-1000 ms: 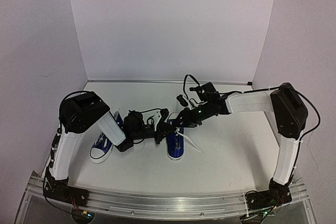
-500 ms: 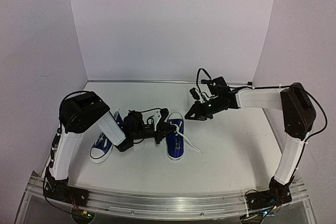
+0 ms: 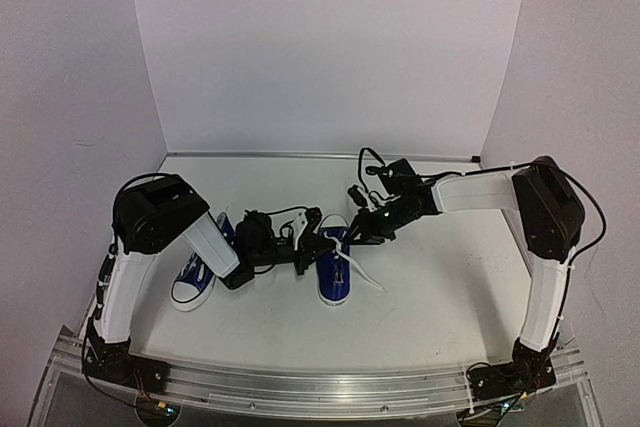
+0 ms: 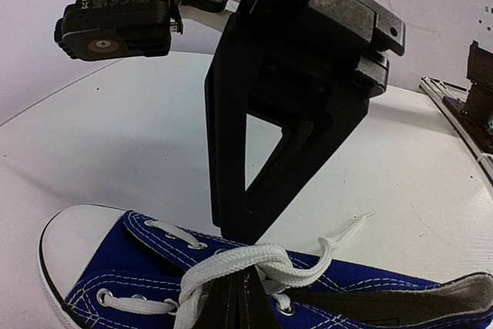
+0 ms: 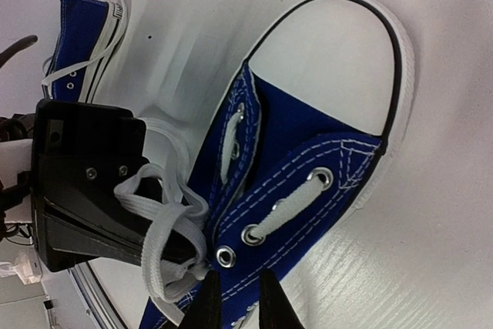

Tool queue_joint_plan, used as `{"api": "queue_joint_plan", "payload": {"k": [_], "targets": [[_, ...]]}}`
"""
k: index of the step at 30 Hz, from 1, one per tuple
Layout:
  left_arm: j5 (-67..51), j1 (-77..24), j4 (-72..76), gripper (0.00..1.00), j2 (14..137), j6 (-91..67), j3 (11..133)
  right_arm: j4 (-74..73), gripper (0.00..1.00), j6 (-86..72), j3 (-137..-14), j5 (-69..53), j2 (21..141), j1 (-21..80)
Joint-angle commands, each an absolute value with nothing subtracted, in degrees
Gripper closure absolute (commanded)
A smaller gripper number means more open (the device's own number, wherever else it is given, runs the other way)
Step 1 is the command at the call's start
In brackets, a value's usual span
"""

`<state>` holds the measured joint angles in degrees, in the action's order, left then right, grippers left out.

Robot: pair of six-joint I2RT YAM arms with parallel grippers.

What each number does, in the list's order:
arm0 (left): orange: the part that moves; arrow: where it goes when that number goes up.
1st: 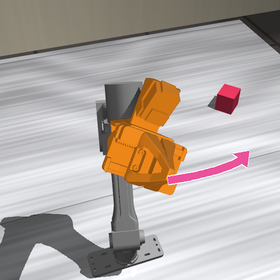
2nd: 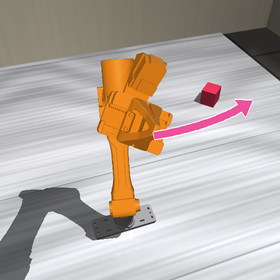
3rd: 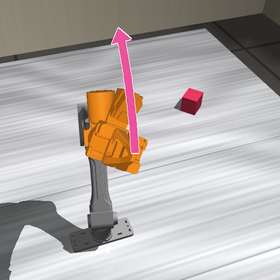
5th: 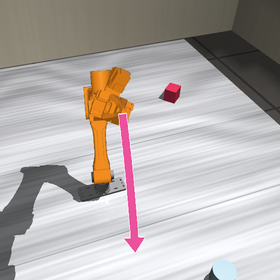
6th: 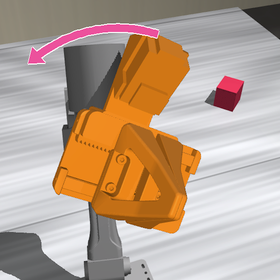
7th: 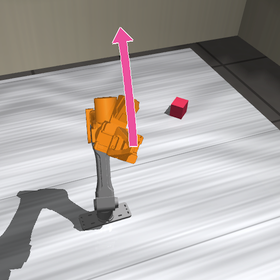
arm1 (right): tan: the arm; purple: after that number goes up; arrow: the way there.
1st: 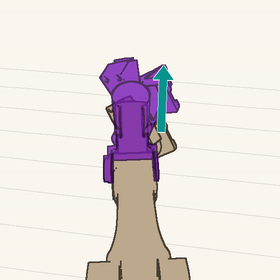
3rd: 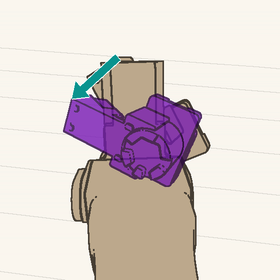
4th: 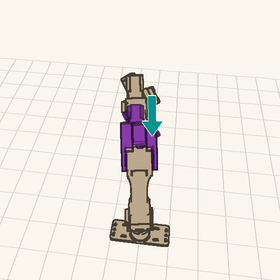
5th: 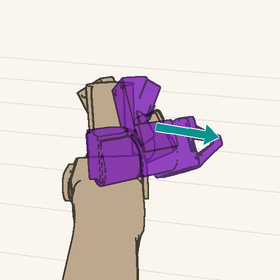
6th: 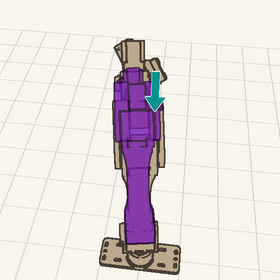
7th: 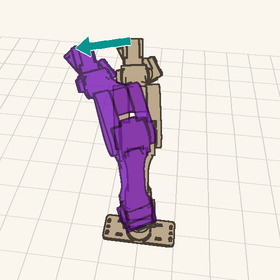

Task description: Tie the shoes

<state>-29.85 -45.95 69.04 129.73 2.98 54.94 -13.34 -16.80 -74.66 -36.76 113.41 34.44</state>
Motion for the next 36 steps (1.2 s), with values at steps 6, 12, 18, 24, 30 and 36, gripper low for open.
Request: {"api": "queue_joint_plan", "payload": {"k": [6, 12, 18, 24, 30, 36], "targets": [[-31.2, -45.8, 68.8, 1.0, 129.6, 3.8, 55.6, -12.0, 0.79, -17.4, -77.5, -39.7, 114.7, 35.9], [-31.3, -45.8, 68.7, 1.0, 129.6, 4.0, 55.6, -11.7, 0.76, -17.8, -77.6, -40.2, 114.6, 36.4], [-31.4, -45.8, 68.7, 1.0, 129.6, 4.1, 55.5, -11.7, 0.72, -18.0, -77.8, -40.3, 115.2, 36.8], [-31.5, -45.8, 68.7, 1.0, 129.6, 4.3, 55.4, -11.6, 0.69, -18.4, -78.2, -40.4, 115.6, 37.1], [-31.7, -45.8, 68.7, 1.0, 129.6, 4.4, 55.4, -11.6, 0.7, -18.5, -78.7, -40.6, 116.5, 37.2], [-31.9, -45.9, 68.6, 1.0, 129.4, 4.4, 55.4, -11.7, 0.82, -18.5, -78.4, -40.9, 117.0, 37.2]]}}
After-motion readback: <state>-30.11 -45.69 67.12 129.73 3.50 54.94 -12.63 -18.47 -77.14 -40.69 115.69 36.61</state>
